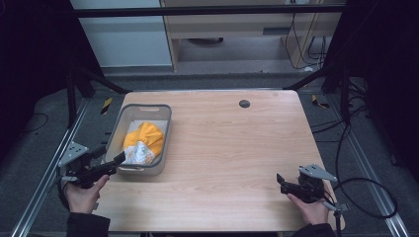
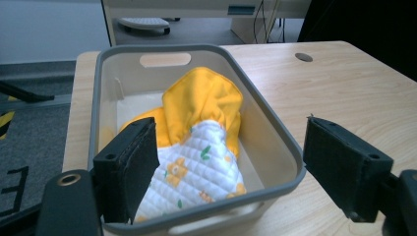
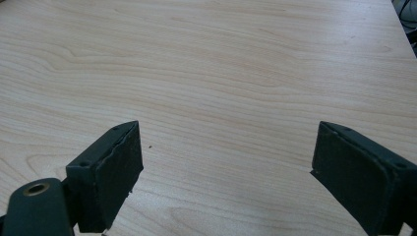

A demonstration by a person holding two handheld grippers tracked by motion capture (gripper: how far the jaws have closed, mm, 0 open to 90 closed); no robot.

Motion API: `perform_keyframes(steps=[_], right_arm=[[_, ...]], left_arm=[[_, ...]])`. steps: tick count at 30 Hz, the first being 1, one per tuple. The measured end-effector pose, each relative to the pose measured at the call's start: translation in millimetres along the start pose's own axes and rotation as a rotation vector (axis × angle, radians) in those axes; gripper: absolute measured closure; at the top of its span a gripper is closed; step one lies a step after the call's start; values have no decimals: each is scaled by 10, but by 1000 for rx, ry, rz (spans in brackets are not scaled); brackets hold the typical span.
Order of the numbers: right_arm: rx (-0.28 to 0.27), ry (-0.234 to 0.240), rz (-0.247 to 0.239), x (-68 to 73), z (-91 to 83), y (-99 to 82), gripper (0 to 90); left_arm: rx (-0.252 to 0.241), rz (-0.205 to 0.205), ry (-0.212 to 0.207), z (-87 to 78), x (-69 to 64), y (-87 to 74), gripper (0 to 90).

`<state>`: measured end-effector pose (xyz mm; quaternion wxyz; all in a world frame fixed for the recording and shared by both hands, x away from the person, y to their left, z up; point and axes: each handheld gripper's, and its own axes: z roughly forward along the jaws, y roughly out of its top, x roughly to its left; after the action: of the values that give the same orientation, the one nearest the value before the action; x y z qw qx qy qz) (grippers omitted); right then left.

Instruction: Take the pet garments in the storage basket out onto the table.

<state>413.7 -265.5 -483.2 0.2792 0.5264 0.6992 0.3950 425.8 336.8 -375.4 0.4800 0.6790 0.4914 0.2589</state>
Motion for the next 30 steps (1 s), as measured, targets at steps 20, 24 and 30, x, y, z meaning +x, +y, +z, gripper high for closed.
perform_keyframes(steps=[20, 24, 30], right_arm=[[7, 6, 3, -3, 8, -1, 116], [10, 9, 16, -1, 6, 2, 116], [8, 6, 10, -12, 11, 1, 116]], left_arm=[[68, 32, -12, 297, 26, 250, 208], [99, 47, 0, 382, 35, 271, 209], [137, 48, 11, 475, 75, 319, 209]])
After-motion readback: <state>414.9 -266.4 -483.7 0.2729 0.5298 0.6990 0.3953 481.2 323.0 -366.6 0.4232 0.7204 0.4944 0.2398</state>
